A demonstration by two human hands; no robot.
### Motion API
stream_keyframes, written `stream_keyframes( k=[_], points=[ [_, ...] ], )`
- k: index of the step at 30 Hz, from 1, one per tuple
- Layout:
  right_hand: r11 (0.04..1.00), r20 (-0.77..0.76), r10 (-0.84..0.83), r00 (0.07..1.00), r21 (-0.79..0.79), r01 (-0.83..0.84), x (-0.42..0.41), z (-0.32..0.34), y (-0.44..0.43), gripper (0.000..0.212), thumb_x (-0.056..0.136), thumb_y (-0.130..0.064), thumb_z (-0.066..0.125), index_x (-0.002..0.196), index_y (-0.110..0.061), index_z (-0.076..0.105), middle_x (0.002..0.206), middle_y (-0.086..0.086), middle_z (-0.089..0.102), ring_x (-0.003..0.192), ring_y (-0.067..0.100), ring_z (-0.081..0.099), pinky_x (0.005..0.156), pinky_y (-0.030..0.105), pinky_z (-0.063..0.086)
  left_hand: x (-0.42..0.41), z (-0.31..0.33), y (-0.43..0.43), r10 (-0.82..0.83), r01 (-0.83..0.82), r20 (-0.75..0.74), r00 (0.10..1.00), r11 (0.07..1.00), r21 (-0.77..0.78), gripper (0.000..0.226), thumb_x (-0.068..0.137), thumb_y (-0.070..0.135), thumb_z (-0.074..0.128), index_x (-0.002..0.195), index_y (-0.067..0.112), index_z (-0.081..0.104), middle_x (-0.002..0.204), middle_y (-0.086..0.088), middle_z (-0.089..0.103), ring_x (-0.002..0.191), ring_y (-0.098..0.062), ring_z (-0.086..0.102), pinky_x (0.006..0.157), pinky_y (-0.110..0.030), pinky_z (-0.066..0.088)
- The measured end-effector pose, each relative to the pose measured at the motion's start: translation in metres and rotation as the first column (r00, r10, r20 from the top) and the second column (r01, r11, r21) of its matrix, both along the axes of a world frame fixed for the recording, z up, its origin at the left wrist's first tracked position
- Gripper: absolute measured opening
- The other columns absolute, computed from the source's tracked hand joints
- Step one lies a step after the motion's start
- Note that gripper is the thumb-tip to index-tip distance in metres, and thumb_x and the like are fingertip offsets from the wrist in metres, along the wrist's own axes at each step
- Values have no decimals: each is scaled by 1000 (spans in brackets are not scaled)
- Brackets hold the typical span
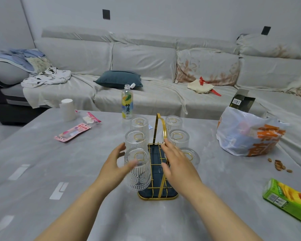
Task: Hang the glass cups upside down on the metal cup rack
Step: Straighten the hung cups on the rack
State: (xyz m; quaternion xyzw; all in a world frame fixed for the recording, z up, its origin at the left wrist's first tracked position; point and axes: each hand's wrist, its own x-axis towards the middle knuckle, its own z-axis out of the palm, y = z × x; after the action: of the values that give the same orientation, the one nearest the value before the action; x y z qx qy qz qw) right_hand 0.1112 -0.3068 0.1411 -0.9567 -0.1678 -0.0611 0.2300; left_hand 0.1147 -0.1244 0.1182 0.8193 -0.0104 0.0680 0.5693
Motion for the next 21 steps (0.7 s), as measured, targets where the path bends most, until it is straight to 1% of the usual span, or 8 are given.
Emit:
stream_keyframes(
  k=[2,3,5,7,10,12,15,21],
  points=[
    [1000,-1,1,1000,8,-1,0,0,0,55,91,-20,39,140,-22,14,155,-5,6,141,10,6,112,23,10,13,4,6,70,-79,-59,996,984,-158,47,89,31,43,133,19,31,142,-1,38,119,-12,40,104,-30,27],
    [1000,-4,1,1000,12,-1,0,-1,0,55,91,-20,39,140,-23,14,155,-6,5,141,10,7,112,24,11,20,6,10,84,-106,-118,989,976,-192,46,92,35,35,134,19,30,145,-2,35,125,-15,38,110,-35,25],
    [1000,-13,2,1000,21,-1,0,-1,0,55,91,-19,40,140,-23,14,155,-7,4,140,10,8,112,25,14,34,9,15,58,-104,-224,973,974,-199,49,93,40,26,136,18,25,147,-4,31,132,-22,31,114,-45,21],
    [1000,-14,3,1000,24,-3,0,-2,0,56,91,-19,40,140,-23,14,155,-7,3,140,10,10,112,26,17,42,12,15,19,-73,-262,965,977,-201,48,93,39,24,136,17,25,147,-7,31,134,-23,29,114,-46,20],
    [1000,-10,1,1000,20,-1,0,-2,0,55,91,-20,40,140,-24,14,154,-8,2,140,10,13,110,26,22,46,18,8,-66,27,-210,975,982,-185,42,95,33,22,133,17,34,144,-6,35,130,-20,33,112,-42,22],
    [1000,-10,0,1000,14,0,0,-2,0,55,91,-19,40,140,-25,14,154,-9,2,139,11,15,110,27,24,47,19,5,-95,62,-178,979,981,-181,40,95,31,21,130,19,38,142,-5,38,128,-19,35,109,-40,22],
    [1000,-3,5,1000,15,-5,-1,-1,0,55,91,-19,40,140,-25,14,154,-9,2,139,11,15,110,27,24,48,18,4,-88,59,-169,982,984,-166,40,96,30,21,131,18,37,143,-4,37,129,-19,34,110,-39,22],
    [1000,-1,6,1000,7,-6,-2,-2,-2,55,91,-18,40,140,-23,15,154,-9,2,140,11,15,110,27,22,53,14,4,-63,37,-193,979,990,-133,44,95,33,23,135,16,31,147,-5,31,134,-22,28,114,-43,19]
  ],
)
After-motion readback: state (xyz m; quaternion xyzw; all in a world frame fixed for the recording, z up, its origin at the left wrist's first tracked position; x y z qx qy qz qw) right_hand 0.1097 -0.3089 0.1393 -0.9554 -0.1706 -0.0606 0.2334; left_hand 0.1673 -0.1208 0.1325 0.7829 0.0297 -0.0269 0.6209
